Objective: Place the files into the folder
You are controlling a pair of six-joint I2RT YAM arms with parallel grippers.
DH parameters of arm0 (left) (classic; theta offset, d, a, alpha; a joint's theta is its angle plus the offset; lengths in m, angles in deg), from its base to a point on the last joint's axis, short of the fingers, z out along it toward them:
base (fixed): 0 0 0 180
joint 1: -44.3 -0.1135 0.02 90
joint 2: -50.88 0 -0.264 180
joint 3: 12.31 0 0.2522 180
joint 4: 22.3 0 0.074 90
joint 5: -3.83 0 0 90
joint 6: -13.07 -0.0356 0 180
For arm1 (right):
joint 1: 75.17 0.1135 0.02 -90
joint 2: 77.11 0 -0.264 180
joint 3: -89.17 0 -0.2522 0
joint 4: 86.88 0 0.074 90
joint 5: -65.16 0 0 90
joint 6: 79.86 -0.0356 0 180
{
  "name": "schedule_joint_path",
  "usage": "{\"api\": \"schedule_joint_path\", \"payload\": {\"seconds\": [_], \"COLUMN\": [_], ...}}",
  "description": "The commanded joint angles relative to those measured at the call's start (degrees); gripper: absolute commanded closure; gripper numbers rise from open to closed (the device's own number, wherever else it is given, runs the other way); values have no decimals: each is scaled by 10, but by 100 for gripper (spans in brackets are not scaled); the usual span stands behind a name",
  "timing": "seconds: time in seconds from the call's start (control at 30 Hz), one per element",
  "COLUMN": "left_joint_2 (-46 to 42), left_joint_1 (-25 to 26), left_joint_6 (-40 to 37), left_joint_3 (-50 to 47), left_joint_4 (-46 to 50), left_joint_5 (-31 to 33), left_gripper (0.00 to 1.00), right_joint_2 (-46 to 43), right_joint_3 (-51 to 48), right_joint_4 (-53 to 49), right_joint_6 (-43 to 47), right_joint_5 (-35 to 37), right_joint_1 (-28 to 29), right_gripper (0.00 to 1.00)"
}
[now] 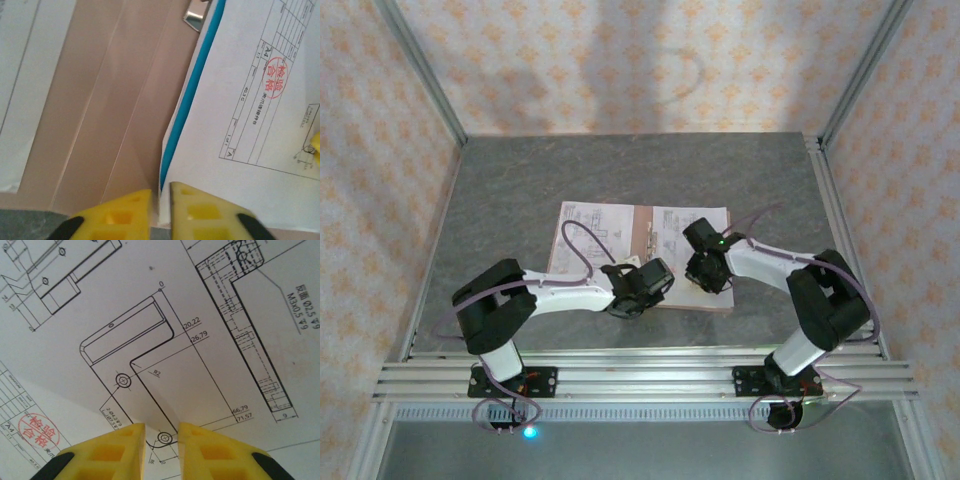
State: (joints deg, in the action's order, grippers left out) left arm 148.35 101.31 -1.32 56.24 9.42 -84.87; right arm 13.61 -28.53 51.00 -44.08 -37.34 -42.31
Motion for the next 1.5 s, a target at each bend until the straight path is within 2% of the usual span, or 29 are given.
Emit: {"api": "schedule_joint_path", "payload": {"seconds": [0.0, 0.1, 0.2, 0.37, 0.63, 0.77, 0.93, 1.13, 1.47], "left_joint_2": [-34, -56, -76, -98, -134, -138, -120, -83, -44], "left_joint_1": [3, 2, -10, -69, -143, -184, -226, -231, -206], "left_joint_6": [4, -1, -9, -28, -73, -104, -149, -167, -159], "left_joint_3": [-3, -2, -7, -36, -54, -64, -67, -74, -91], "left_joint_4": [42, 61, 83, 82, 111, 121, 128, 108, 61], "left_joint_5": [36, 51, 62, 31, 35, 24, 11, -5, -29], "left_gripper": [75, 67, 65, 65, 65, 69, 77, 84, 89], "right_joint_2": [8, 13, 18, 13, 7, -7, -45, -77, -17], "right_joint_3": [3, 1, -1, -2, -2, 7, 21, 34, 111], "right_joint_4": [7, 10, 13, 10, 6, 1, -5, -8, -13], "right_joint_6": [2, 2, 3, 7, 12, 19, 34, 47, 82], "right_joint_5": [2, 0, -3, -1, 4, 8, 11, 20, 18], "right_joint_1": [5, 5, 5, 5, 5, 5, 5, 5, 5], "right_gripper": [76, 76, 76, 76, 76, 75, 66, 57, 58]}}
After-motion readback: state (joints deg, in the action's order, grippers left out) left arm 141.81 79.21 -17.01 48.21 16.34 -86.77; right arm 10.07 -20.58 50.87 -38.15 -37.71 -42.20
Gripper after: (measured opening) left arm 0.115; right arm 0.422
